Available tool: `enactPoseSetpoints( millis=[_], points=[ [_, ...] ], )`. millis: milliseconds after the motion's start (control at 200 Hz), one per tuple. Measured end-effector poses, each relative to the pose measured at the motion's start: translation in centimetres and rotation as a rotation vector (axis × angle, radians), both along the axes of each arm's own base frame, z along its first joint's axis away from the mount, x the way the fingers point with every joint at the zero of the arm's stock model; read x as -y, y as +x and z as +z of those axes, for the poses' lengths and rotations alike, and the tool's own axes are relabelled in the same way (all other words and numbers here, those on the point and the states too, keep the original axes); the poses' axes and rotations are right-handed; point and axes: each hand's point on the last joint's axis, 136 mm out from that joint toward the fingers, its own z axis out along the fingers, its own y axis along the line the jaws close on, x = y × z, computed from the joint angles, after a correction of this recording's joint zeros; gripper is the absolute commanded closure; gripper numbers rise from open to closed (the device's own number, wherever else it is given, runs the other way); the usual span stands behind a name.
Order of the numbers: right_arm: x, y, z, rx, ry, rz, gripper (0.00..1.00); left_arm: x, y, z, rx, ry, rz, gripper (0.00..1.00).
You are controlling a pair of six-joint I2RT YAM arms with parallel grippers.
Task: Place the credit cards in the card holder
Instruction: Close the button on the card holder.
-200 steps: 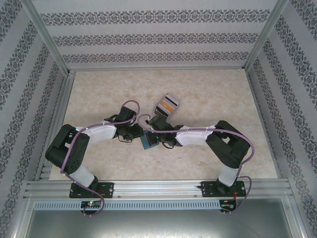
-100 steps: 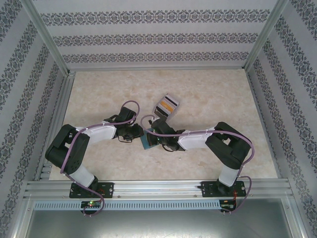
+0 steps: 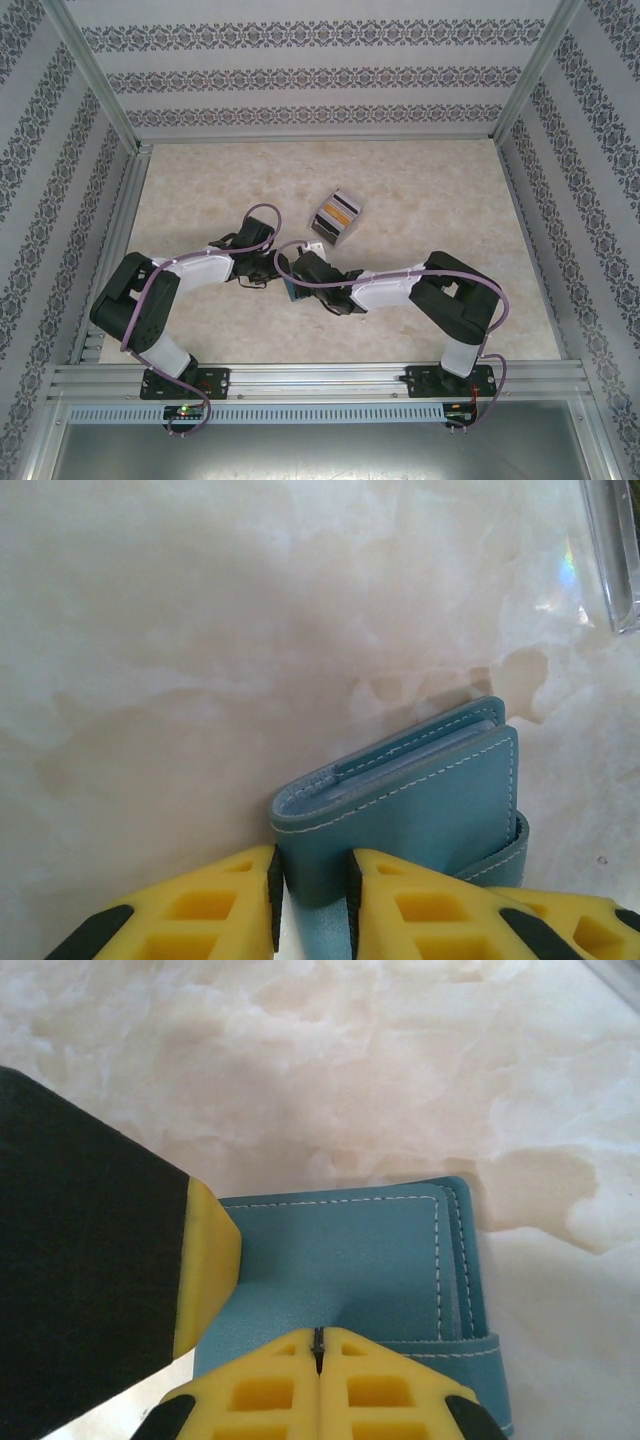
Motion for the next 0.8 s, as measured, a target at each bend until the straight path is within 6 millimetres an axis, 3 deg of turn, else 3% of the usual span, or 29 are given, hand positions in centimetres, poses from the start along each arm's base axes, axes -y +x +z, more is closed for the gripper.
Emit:
enactPoseSetpoints(
  millis=[799],
  points=[
    [-0.24, -0.29, -0.25, 0.090, -0.127, -0.088, 0.98, 0.29, 0.32, -0.22, -0.008, 0.013, -0.013, 0.74]
  ],
)
